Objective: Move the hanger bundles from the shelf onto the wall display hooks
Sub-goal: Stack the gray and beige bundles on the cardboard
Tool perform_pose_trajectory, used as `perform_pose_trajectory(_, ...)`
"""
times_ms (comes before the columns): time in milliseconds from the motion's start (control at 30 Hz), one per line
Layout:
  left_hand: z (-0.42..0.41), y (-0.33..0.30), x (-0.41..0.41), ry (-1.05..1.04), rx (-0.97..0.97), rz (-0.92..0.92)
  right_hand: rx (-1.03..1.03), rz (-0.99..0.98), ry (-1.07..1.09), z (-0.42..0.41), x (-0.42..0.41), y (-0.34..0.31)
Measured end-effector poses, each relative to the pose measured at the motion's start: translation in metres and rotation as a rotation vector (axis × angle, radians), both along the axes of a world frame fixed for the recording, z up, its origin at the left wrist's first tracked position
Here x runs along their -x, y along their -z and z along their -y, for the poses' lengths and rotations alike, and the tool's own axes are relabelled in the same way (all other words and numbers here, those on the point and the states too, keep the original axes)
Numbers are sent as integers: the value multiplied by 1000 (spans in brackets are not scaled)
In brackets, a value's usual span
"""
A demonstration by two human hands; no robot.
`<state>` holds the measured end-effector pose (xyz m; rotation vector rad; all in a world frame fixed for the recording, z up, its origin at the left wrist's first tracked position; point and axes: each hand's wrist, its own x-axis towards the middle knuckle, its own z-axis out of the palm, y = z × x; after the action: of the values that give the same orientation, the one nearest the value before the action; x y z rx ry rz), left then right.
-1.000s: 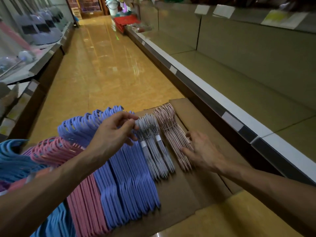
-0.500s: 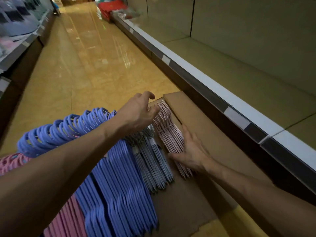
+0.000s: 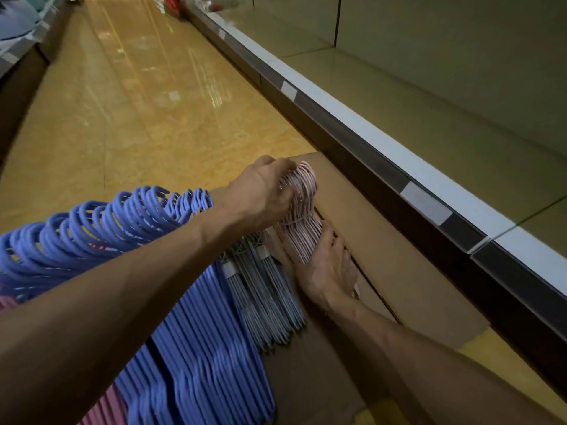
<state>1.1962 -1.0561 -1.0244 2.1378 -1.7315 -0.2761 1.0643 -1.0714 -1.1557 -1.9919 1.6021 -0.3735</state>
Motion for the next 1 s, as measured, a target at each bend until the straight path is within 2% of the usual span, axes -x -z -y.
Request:
perform_pose_trajectory(267,-4,-15,0,-22,2,-180,26,169,-20,14,14,-14)
perform_pose_trajectory(667,-29,-48,-22,-351,212,-692,47,464,-135,22,29,-104)
perform_pose_trajectory(833,-33,-56,-26,-516,251,-805,39,653,-179,13,26,-140)
perform_pose_trajectory(1000,-40,-66,-20,-571,282,-1014,21,738,-286,3,20,-162)
